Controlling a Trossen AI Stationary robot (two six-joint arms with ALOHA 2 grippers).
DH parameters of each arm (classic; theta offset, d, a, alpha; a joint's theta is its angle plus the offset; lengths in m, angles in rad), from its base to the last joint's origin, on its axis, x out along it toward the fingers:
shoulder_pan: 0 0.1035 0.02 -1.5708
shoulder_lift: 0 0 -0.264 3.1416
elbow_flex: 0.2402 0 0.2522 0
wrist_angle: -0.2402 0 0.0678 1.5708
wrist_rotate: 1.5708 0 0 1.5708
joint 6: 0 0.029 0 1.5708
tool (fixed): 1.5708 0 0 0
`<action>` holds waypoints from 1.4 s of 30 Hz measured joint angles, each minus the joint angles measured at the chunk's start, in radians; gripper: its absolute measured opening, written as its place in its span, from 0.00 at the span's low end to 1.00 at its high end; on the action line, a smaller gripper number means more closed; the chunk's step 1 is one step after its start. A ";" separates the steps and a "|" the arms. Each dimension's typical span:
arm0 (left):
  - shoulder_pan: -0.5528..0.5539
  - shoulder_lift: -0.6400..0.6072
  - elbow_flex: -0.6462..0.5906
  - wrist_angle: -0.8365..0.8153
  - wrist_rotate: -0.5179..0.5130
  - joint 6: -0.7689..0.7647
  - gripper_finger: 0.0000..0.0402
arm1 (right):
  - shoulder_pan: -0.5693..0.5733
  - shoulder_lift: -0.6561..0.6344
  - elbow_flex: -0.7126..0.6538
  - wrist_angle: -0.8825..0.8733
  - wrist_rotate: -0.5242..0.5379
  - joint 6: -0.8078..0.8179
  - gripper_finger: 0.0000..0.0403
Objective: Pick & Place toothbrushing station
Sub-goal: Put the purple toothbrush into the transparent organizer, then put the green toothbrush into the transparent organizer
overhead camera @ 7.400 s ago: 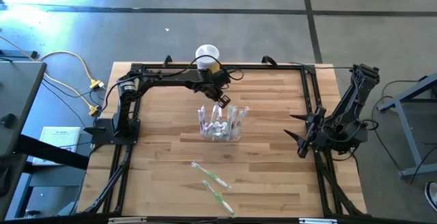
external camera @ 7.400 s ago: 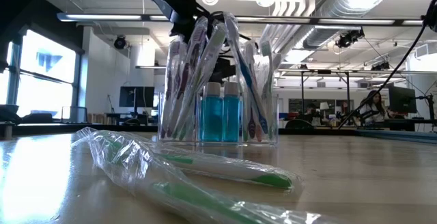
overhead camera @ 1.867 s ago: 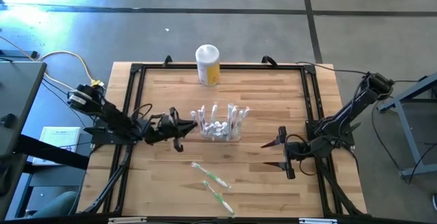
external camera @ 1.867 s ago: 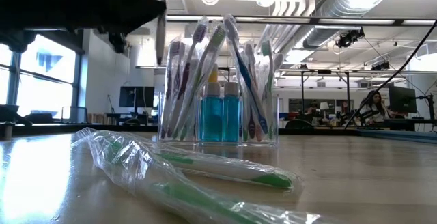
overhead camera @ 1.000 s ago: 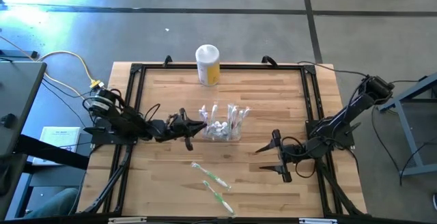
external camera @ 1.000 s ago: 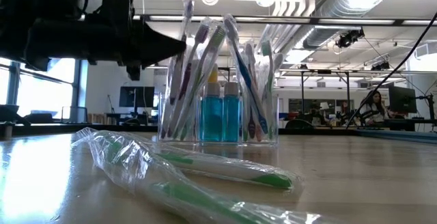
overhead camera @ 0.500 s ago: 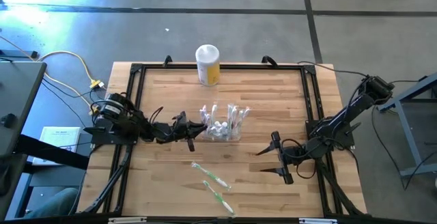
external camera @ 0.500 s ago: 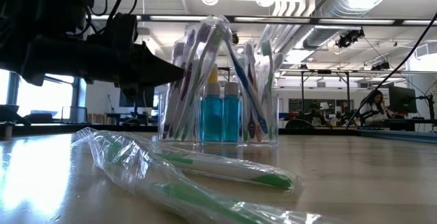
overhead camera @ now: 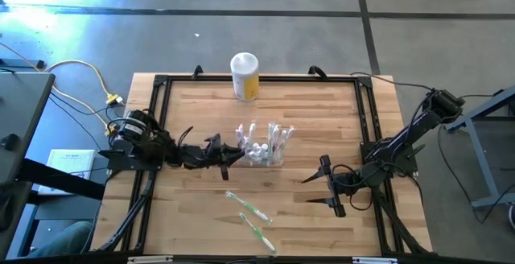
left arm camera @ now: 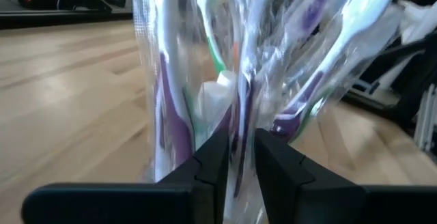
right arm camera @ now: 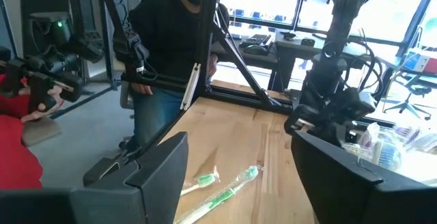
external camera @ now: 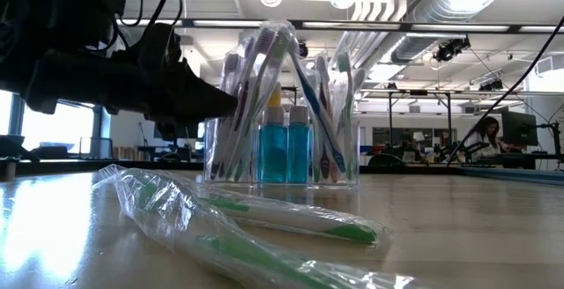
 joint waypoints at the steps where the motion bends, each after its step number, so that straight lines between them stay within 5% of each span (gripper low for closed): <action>1: 0.000 0.000 0.000 -0.009 0.000 0.005 0.17 | 0.000 0.000 0.000 0.000 0.000 -0.005 0.63; 14: -0.001 0.000 0.000 0.002 -0.026 0.083 0.42 | 0.000 0.000 0.000 0.003 0.000 0.014 0.63; 31: -0.010 -0.001 0.000 0.003 -0.034 0.320 0.44 | 0.000 0.000 0.000 0.003 0.000 0.023 0.63; 42: -0.101 -0.021 -0.001 0.010 -0.198 0.461 0.44 | 0.000 0.000 0.000 0.003 0.000 0.023 0.63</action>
